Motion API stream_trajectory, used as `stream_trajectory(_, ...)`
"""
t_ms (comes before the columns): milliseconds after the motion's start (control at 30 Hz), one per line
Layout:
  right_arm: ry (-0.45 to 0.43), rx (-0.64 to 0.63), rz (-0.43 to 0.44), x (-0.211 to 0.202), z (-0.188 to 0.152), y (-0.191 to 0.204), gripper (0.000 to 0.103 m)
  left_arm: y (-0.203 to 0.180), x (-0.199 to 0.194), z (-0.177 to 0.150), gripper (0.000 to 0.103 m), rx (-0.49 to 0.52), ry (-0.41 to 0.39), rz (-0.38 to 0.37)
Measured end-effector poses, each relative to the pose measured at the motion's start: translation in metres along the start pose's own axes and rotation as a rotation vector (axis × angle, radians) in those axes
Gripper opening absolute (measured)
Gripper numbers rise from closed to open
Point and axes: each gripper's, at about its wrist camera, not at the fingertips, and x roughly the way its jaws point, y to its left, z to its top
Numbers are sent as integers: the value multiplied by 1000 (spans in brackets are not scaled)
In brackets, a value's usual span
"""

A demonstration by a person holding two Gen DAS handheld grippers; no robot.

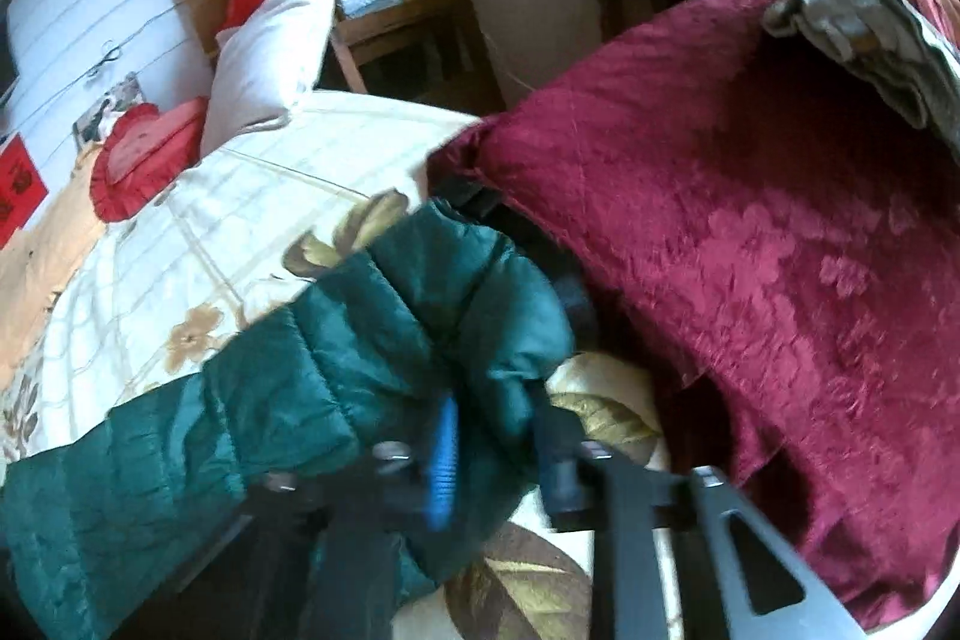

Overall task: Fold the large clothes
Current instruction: 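Grasp the other sleeve cuff with the right gripper and lift it, then fold the held sleeve across the jacket body toward the left gripper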

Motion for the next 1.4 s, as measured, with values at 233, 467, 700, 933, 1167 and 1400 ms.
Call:
stream_trajectory(233,-131,-87,222,-88,17,25,11,10,-20,8,88,9,-44,15)
stream_trajectory(467,-197,-231,445,-174,15,88,11,30,-36,12,88,-33,-66,7)
stream_trajectory(700,-171,-409,593,-216,-24,176,11,44,-48,13,88,-32,-77,30)
stream_trajectory(933,-76,-523,699,-221,-74,248,10,68,-53,9,88,-53,-83,61)
stream_trajectory(1167,50,-578,792,-213,-127,307,10,100,-52,4,88,-116,-65,85)
stream_trajectory(1400,194,-646,897,-213,-186,378,10,119,-51,-6,88,-138,-51,95)
